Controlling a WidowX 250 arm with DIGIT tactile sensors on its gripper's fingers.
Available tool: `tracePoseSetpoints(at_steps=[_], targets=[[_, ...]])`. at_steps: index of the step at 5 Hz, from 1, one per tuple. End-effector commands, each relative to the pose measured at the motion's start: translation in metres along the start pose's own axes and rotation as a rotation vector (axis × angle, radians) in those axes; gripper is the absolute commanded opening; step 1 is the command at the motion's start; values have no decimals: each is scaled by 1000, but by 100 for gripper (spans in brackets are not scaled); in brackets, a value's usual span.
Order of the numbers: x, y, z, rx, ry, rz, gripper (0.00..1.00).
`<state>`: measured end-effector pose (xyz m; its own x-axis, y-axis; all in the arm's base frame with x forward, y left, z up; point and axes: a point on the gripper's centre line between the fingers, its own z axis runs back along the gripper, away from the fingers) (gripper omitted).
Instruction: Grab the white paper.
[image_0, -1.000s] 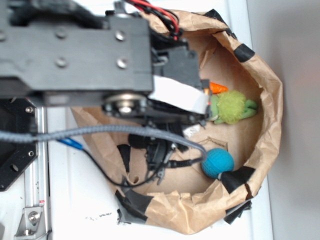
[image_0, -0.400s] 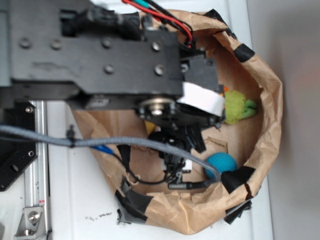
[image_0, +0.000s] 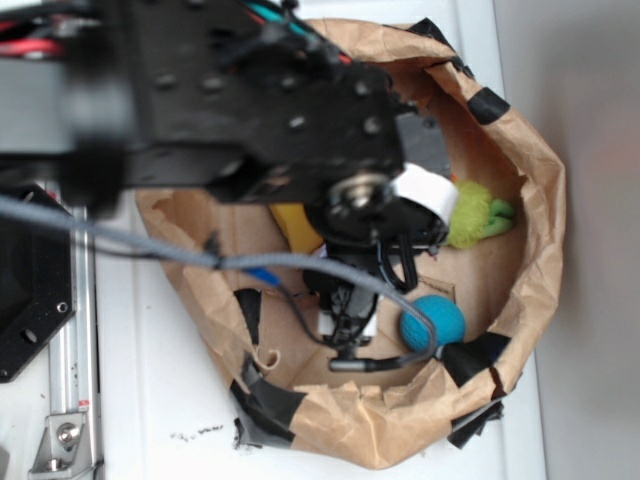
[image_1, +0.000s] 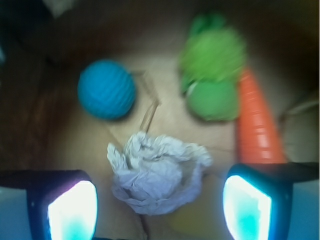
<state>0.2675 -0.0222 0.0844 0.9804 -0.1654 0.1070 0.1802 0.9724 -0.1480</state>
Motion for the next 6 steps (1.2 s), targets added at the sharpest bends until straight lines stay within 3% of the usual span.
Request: tracePoseSetpoints(at_steps=[1, 2, 3, 4, 5, 6], targets=[[0, -17, -16, 148, 95, -491, 100], [-9, -22, -23, 121, 96, -740, 100], [-15, -29, -31, 71, 76, -821, 100], [-16, -24, -54, 135, 131, -812, 100], [-11, -16, -53, 168, 137, -727, 0], [-7, -10, -43, 209, 114, -669, 0]])
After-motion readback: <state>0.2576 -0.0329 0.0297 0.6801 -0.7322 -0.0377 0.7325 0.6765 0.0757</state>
